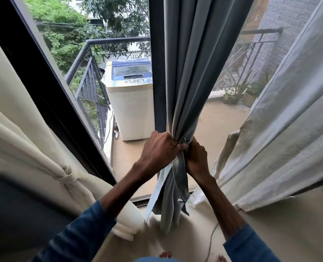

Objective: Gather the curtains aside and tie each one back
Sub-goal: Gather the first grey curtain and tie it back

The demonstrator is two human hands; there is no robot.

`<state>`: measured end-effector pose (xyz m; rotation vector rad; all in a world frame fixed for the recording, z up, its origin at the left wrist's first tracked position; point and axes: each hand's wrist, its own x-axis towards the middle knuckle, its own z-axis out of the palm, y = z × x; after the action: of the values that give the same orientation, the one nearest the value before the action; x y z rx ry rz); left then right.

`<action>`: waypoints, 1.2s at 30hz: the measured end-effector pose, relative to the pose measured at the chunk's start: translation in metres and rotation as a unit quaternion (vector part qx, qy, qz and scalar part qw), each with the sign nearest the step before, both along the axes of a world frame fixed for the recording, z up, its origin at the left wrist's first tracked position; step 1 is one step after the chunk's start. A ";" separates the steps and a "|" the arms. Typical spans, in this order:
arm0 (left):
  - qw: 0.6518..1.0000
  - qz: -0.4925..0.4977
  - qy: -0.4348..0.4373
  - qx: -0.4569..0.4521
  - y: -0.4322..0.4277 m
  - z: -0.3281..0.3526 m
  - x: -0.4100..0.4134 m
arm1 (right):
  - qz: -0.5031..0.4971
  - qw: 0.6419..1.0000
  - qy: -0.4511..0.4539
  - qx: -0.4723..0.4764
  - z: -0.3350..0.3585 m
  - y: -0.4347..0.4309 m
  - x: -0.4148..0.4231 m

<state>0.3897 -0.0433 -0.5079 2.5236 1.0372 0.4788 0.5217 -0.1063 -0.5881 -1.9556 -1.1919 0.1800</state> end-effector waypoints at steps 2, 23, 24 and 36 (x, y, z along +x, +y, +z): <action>0.996 0.026 -0.082 -0.012 -0.003 -0.005 -0.001 | -0.014 1.000 0.012 -0.007 0.000 0.003 0.000; 0.974 0.063 -0.156 -0.151 0.035 -0.012 0.023 | 0.192 0.932 0.307 0.009 0.017 -0.018 0.031; 0.974 0.067 -0.160 -0.147 0.036 -0.013 0.024 | 0.154 0.936 0.316 0.026 0.017 -0.021 0.031; 0.968 0.080 -0.190 -0.142 0.049 -0.017 0.026 | 0.159 0.960 0.225 -0.051 0.014 -0.046 0.010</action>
<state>0.4162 0.0057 -0.5246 2.0062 1.0726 0.7649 0.5319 -0.1526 -0.5739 -1.6692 -1.1932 0.8218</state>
